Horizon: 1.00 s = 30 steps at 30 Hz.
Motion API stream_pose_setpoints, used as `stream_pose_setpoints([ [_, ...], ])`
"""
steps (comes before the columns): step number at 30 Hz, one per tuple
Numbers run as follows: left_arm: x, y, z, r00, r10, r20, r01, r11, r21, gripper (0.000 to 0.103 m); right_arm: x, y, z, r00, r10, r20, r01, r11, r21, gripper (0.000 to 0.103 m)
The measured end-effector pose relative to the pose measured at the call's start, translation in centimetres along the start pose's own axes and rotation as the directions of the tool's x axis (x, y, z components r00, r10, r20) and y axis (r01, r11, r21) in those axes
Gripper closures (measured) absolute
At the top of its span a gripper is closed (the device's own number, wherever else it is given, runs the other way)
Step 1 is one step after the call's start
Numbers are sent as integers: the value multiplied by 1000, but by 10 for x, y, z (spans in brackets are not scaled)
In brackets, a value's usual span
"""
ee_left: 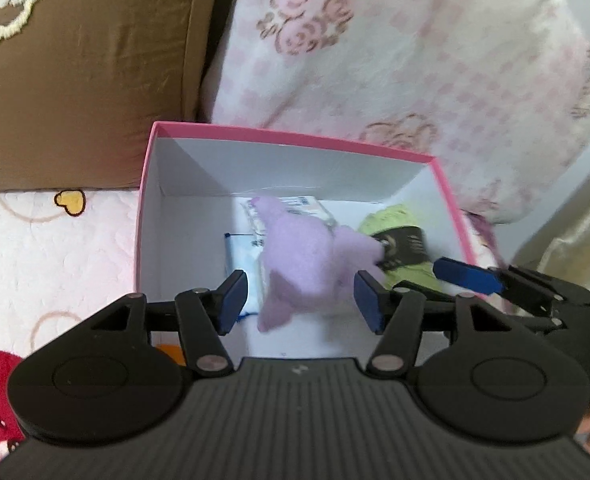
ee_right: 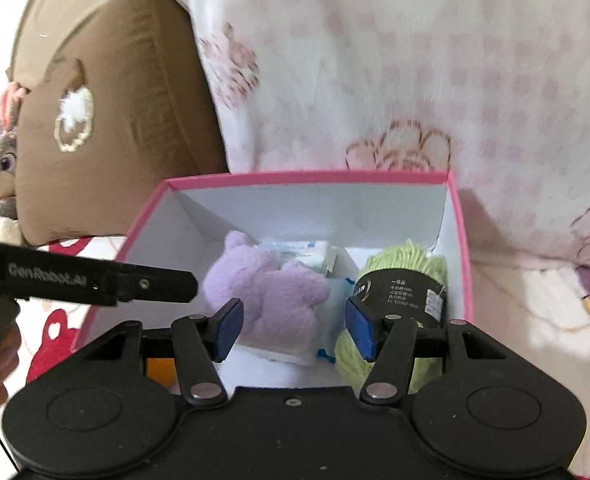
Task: Organize objects
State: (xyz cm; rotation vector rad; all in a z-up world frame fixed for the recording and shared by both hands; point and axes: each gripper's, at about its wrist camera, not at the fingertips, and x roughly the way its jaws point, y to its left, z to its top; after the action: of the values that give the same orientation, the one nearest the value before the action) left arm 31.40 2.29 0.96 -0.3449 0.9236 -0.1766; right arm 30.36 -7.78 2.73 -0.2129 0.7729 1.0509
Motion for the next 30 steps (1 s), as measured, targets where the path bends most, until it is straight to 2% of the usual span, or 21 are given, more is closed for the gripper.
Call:
stream_pose_setpoints([
  [3,-25,0,-3,1000,18,6,-18,1000,20,40,-23,5,0,1000,-3,17,4,1000,-20,42],
  [8,-67,-8,-14,994,99,39,-102,993,67,35,-62,20,1,999,-35,34,37,996,-80,41],
  [12,-103,-8,-25,995,76,66,-79,996,45,32,-94,29,-5,997,-14,79,22,994,-104,36],
  [20,-157,-33,-50,969,199,145,-217,968,128,27,-143,46,-20,993,0,116,11,995,-95,36],
  [25,-180,-53,-66,970,197,142,-221,958,184,25,-166,56,-28,993,-12,118,24,995,-97,36],
  [30,-193,-61,-92,973,188,135,-210,962,174,24,-181,61,-39,995,-31,95,41,993,-106,36],
])
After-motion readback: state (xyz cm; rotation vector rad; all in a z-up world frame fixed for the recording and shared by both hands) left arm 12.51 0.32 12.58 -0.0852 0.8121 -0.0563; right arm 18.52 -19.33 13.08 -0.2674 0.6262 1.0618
